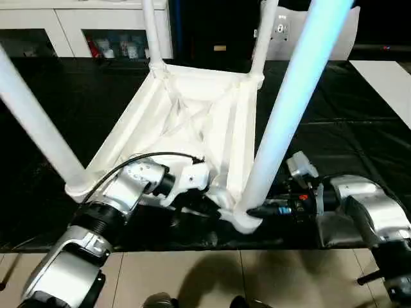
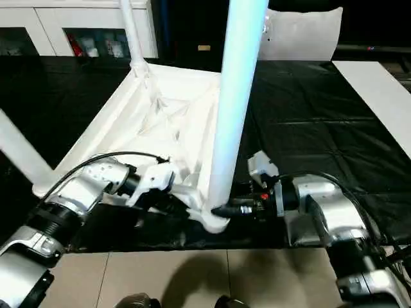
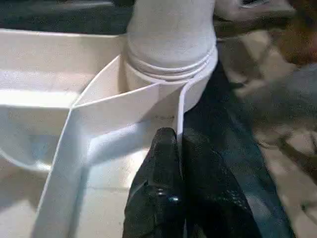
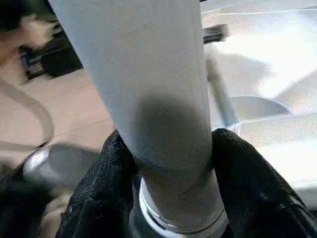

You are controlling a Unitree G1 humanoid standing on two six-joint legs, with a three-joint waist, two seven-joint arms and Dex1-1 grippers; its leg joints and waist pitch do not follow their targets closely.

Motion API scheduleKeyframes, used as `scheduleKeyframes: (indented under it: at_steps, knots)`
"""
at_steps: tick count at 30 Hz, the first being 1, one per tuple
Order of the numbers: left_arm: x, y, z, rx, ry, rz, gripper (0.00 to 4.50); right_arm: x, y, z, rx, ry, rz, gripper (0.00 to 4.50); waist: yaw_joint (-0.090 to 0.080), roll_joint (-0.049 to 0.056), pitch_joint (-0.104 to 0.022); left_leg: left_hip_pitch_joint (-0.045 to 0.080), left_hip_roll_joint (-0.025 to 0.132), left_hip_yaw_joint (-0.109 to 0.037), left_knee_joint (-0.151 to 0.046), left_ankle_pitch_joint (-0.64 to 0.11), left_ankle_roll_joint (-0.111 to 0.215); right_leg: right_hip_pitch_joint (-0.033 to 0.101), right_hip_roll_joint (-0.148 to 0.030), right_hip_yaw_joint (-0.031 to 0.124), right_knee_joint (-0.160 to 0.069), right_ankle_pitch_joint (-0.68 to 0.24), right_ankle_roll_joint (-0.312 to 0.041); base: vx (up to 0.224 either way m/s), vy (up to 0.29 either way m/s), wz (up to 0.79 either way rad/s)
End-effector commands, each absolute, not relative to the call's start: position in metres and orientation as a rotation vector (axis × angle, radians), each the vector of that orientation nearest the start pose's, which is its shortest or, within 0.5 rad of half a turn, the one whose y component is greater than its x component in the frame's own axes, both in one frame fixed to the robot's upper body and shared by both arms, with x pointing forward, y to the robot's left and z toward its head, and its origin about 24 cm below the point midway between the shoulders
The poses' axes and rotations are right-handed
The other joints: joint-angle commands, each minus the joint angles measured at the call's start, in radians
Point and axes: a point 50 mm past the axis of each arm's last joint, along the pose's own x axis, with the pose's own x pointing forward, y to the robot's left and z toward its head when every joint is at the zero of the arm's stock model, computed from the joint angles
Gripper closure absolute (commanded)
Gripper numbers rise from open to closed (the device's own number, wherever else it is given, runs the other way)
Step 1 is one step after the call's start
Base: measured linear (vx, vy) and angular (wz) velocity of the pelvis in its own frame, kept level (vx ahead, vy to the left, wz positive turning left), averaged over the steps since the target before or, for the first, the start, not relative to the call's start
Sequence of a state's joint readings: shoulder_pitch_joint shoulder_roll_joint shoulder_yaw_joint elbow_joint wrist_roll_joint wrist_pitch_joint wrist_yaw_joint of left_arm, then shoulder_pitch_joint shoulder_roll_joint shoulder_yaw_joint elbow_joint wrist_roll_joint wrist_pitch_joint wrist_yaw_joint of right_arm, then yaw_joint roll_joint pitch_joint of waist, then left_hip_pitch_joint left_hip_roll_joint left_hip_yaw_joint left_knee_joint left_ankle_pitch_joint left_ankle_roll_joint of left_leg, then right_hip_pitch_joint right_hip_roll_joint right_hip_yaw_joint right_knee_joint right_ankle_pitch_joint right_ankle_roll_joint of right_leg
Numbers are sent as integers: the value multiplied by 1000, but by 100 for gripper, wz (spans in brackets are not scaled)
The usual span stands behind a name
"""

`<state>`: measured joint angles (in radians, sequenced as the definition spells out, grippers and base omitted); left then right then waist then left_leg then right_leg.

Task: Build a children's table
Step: Rotate leg to tighten

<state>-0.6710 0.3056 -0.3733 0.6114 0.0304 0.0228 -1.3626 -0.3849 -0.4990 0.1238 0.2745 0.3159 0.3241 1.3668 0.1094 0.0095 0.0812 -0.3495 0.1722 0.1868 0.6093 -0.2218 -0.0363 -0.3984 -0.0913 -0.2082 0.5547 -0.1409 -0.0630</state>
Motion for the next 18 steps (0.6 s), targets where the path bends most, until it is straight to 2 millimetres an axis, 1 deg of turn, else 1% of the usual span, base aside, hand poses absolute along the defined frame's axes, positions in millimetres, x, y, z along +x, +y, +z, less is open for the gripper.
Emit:
scheduleKeyframes:
  at_steps: [1, 2, 3, 4, 5, 6, 7, 8, 9, 10, 11, 12, 13, 14, 15, 16, 17, 18]
  knots:
    - [324, 66, 77, 440, 317, -1463, 450, 286, -146, 77, 19, 310, 1316, 248, -13, -16, -65, 8, 74, -37, -72, -130, 51, 64, -98, 79, -100, -491, 17, 0, 0, 0]
    - [326, 57, 78, 403, 316, -1408, 450, 293, -140, 75, 24, 308, 1208, 248, -17, -14, -63, 11, 72, -38, -73, -138, 44, 62, -98, 76, -106, -508, 26, 0, 0, 0]
    - [327, 51, 79, 377, 313, -1377, 450, 296, -136, 75, 34, 303, 1148, 249, -30, -17, -63, 6, 68, -40, -71, -144, 33, 66, -97, 69, -109, -523, 42, 0, 0, 0]
    - [328, 47, 80, 360, 312, -1356, 450, 298, -134, 74, 41, 300, 1111, 250, -42, -17, -63, -2, 64, -43, -69, -152, 30, 72, -95, 60, -115, -542, 68, 0, 0, 0]
    - [328, 42, 80, 346, 312, -1337, 450, 300, -130, 74, 44, 300, 1065, 251, -49, -16, -66, 3, 61, -41, -67, -155, 30, 70, -95, 59, -121, -546, 78, 0, 0, 0]
    - [328, 39, 81, 340, 312, -1329, 450, 301, -127, 74, 44, 301, 1042, 251, -64, -15, -66, -5, 59, -43, -67, -153, 37, 75, -94, 56, -119, -528, 80, 0, 0, 0]
    - [330, 30, 81, 316, 306, -1279, 450, 304, -119, 72, 43, 301, 977, 251, -78, -16, -66, -7, 60, -45, -66, -157, 47, 75, -91, 54, -123, -518, 87, 0, 0, 0]
    - [330, 30, 81, 316, 306, -1279, 450, 304, -119, 72, 43, 301, 977, 252, -84, -16, -66, -9, 58, -44, -65, -157, 50, 74, -89, 53, -123, -517, 90, 0, 0, 0]
    - [331, 25, 81, 303, 301, -1248, 450, 307, -115, 71, 44, 298, 921, 252, -88, -16, -69, -3, 50, -41, -63, -157, 57, 72, -91, 54, -127, -515, 89, 0, 0, 0]
    - [333, 18, 81, 295, 293, -1203, 450, 310, -109, 69, 48, 307, 843, 253, -93, -14, -69, -7, 50, -41, -65, -141, 67, 72, -89, 57, -123, -494, 80, 0, 0, 0]
    - [333, 12, 81, 290, 285, -1168, 450, 314, -105, 67, 45, 316, 773, 253, -97, -13, -67, -6, 53, -42, -66, -137, 68, 68, -86, 57, -123, -486, 73, 0, 0, 0]
    - [333, 10, 82, 289, 281, -1157, 450, 315, -103, 67, 40, 319, 747, 253, -102, -14, -70, -6, 55, -45, -66, -130, 64, 69, -87, 56, -119, -471, 62, 0, 0, 0]
    - [334, 1, 83, 288, 266, -1104, 450, 321, -100, 65, 54, 325, 626, 253, -101, -11, -72, -5, 55, -45, -66, -124, 70, 71, -90, 60, -115, -453, 55, 0, 0, 0]
    - [334, 1, 83, 288, 266, -1104, 450, 321, -100, 65, 54, 325, 626, 253, -103, -11, -72, -7, 57, -44, -67, -117, 73, 70, -90, 62, -113, -442, 48, 0, 0, 0]
    - [334, 1, 83, 288, 266, -1104, 450, 321, -100, 65, 54, 325, 626, 253, -104, -11, -73, -8, 57, -45, -68, -111, 76, 70, -90, 62, -112, -433, 42, 0, 0, 0]
    - [333, -7, 85, 290, 250, -1064, 450, 326, -99, 65, 73, 312, 516, 253, -101, -12, -78, -13, 62, -47, -68, -79, 97, 75, -94, 70, -98, -368, 26, 0, 0, 0]
    - [333, -9, 85, 292, 247, -1060, 450, 327, -99, 66, 72, 305, 501, 253, -101, -10, -77, -12, 67, -48, -69, -68, 101, 72, -95, 72, -95, -349, 13, 0, 0, 0]
    - [332, -10, 85, 294, 243, -1056, 450, 328, -99, 67, 69, 294, 482, 220, -101, -9, -82, -14, 70, -51, -67, -42, 110, 75, -97, 74, -85, -303, -5, 0, 0, 0]
